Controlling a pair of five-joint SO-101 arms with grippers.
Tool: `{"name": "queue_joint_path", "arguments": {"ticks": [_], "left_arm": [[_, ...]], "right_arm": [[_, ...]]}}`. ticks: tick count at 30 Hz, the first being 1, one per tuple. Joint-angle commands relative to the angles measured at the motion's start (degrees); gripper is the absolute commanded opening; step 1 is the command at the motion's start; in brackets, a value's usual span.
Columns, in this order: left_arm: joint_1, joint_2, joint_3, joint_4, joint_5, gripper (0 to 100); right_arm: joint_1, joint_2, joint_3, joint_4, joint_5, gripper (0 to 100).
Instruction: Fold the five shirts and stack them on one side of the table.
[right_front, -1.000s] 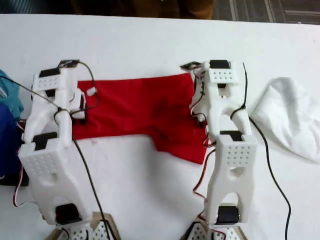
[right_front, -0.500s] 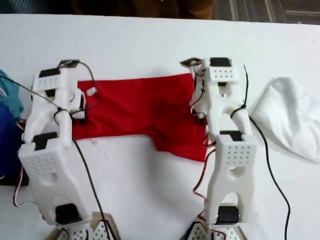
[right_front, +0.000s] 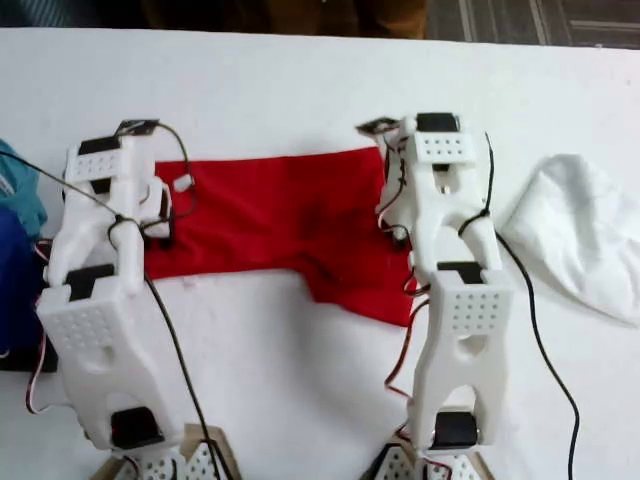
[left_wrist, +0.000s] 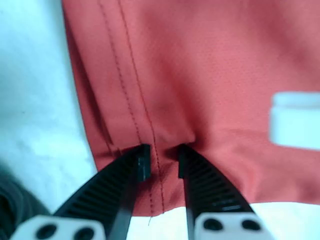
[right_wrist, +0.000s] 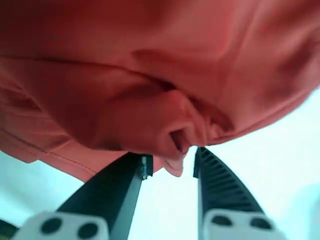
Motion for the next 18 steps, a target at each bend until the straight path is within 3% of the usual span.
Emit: {"name": "queue_joint_path", "arguments": {"ticks": [1, 14, 18], "left_arm": [[-0.2, 0.2, 0.2, -0.8, 0.1, 12], [-0.2, 0.2, 0.2, -0.8, 0.1, 12], [-0.2, 0.2, 0.2, -0.7, 0.0, 12]], "right_arm": [[-0.7, -4.9, 1.7, 1.3, -0.4, 12.7], [-0.5, -10.2, 6.5, -1.4, -0.4, 12.2], [-0.8, -10.2, 7.3, -1.6, -0.4, 3.2]]}}
